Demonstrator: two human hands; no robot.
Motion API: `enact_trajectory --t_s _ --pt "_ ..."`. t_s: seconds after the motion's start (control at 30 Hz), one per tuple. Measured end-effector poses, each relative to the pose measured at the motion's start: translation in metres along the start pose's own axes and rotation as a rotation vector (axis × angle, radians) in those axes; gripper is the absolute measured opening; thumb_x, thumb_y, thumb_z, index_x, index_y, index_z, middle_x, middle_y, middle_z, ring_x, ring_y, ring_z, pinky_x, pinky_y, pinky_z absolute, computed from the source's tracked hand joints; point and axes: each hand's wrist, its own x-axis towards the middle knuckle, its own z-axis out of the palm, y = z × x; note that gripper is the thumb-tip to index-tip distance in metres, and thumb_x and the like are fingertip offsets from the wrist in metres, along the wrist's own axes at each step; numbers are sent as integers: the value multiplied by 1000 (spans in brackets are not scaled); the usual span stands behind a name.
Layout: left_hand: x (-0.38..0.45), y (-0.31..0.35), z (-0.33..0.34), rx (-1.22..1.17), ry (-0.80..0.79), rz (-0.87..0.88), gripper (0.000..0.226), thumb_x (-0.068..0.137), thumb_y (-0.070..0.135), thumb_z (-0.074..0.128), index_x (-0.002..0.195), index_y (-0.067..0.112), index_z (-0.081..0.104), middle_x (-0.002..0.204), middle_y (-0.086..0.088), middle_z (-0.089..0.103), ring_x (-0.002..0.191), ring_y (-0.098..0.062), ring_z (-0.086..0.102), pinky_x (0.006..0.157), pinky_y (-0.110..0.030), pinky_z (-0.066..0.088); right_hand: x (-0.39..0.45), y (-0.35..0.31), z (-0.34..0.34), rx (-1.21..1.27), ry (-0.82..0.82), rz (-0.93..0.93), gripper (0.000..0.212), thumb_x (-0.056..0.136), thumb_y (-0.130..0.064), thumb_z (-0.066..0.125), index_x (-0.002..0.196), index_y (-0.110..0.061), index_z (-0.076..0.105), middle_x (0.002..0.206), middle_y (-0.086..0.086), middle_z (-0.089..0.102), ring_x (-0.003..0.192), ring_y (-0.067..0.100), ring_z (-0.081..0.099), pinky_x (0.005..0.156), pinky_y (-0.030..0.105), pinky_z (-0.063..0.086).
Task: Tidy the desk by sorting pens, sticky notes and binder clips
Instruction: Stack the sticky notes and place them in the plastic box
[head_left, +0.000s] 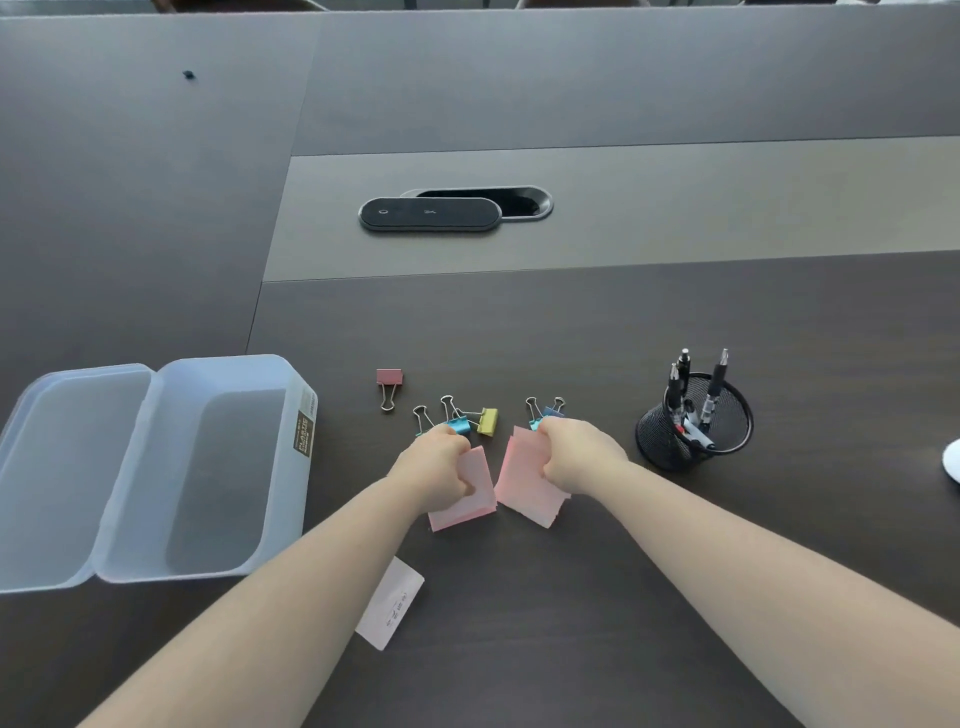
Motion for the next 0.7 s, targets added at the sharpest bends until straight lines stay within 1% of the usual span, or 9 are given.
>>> enact_trajectory --t_s 0.07,0.13,0.23,0.3,0.4,0.5,0.6,0.63,0.7 --pt "-1 1 3 19 6 -33 41 78 28 70 114 13 55 127 -2 44 118 -25 48 87 -39 48 0 0 3 -30 29 -7 28 79 -12 57 103 -21 46 117 3 59 106 27 56 73 32 41" --pt "-2 2 6 85 18 -71 58 75 31 74 123 17 46 128 -1 42 120 -25 44 90 -40 47 0 0 5 -78 51 -22 41 79 -21 63 116 -20 45 120 2 57 113 27 53 78 35 41" --pt "0 3 8 163 41 -132 78 70 37 78 133 21 34 130 -2 44 123 -24 43 93 -39 43 0 0 10 -145 73 -37 54 77 -31 70 122 -20 43 124 4 53 120 27 46 87 38 42" --pt "2 3 7 187 40 -182 82 67 42 79 132 18 35 128 -3 47 123 -24 43 95 -38 41 0 1 14 -148 88 -29 59 74 -35 73 123 -20 43 126 3 49 121 26 43 91 38 42" --pt "4 4 5 198 10 -226 77 65 47 79 126 16 43 126 -3 48 122 -24 43 96 -39 40 1 0 20 -163 120 -24 61 72 -37 75 122 -19 43 126 3 44 122 24 41 93 38 41" --pt "4 6 5 208 -16 -226 65 68 44 76 121 17 50 124 -3 47 121 -24 41 95 -38 41 2 -4 24 -155 115 -15 63 71 -36 77 119 -17 43 124 4 46 120 25 42 93 36 40" --pt "4 3 4 137 -13 -240 56 72 35 73 119 18 48 124 -3 47 121 -25 42 93 -38 42 4 -8 20 -115 70 20 68 66 -42 80 118 -16 44 122 6 46 120 26 40 95 37 39" --pt "4 2 4 95 -15 -249 50 75 29 70 117 17 46 123 -3 50 119 -25 45 90 -37 43 4 -8 18 -115 48 27 67 66 -44 79 117 -15 47 122 6 45 121 26 38 96 38 39" --pt "4 -1 2 12 -21 -274 39 80 17 61 114 16 43 119 -5 57 112 -26 52 79 -35 43 5 -8 15 -145 3 23 61 69 -47 76 116 -16 52 123 7 45 122 27 36 96 39 38"
